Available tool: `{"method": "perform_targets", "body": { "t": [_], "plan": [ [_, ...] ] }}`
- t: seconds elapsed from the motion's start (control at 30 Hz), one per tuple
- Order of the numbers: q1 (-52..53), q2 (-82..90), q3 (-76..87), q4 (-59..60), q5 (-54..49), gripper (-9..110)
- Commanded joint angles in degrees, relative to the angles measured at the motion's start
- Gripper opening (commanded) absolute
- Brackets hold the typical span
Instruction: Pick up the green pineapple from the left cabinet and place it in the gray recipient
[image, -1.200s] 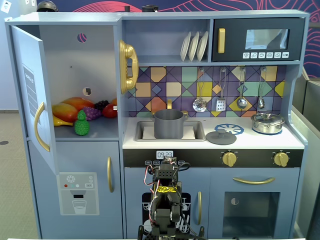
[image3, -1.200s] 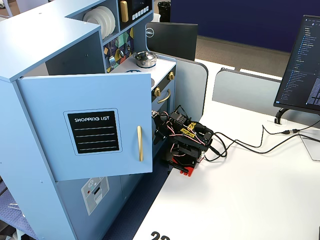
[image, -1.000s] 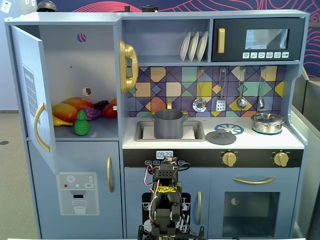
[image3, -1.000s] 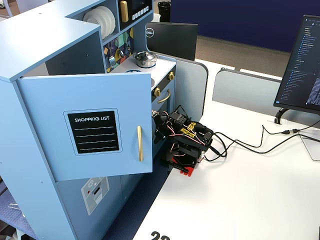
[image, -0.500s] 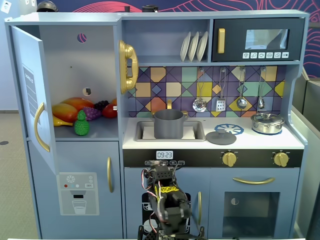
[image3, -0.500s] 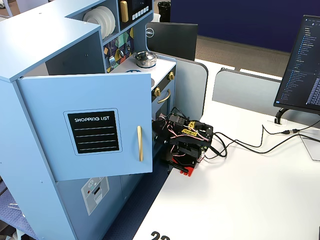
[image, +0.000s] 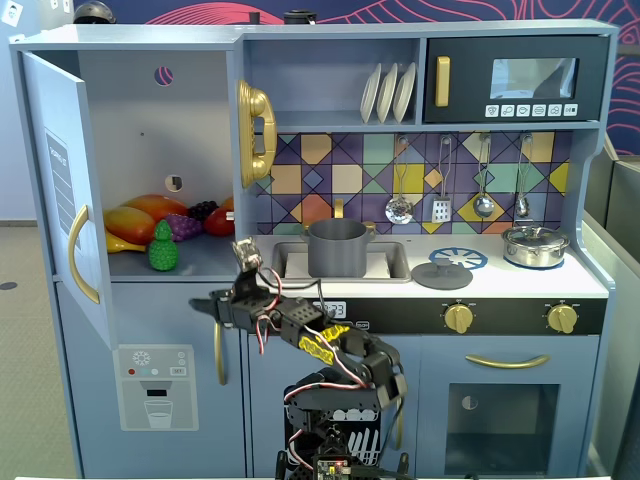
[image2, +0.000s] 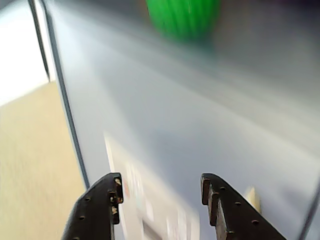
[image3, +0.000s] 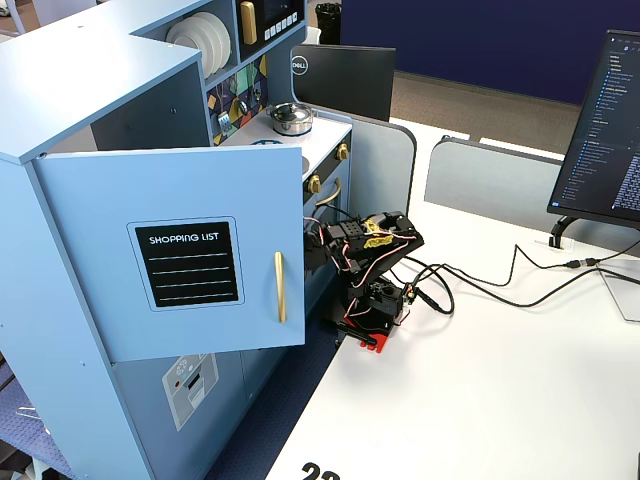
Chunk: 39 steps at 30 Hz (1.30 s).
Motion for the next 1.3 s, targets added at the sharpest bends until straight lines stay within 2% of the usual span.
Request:
{"method": "perform_targets", "body": {
  "t": [0.0,0.4,0.73,1.27],
  "plan": [
    [-1.1,-5.5,-9.0,-4.6,2.4,12],
    [2.7,-27.8,-24.1,-19.3,5.1,29],
    [5.7,-37.3,-29.8,-21.4,5.1,36],
    [3.6,-49.7,-41.9,-23.6,3.6,32]
  ]
}}
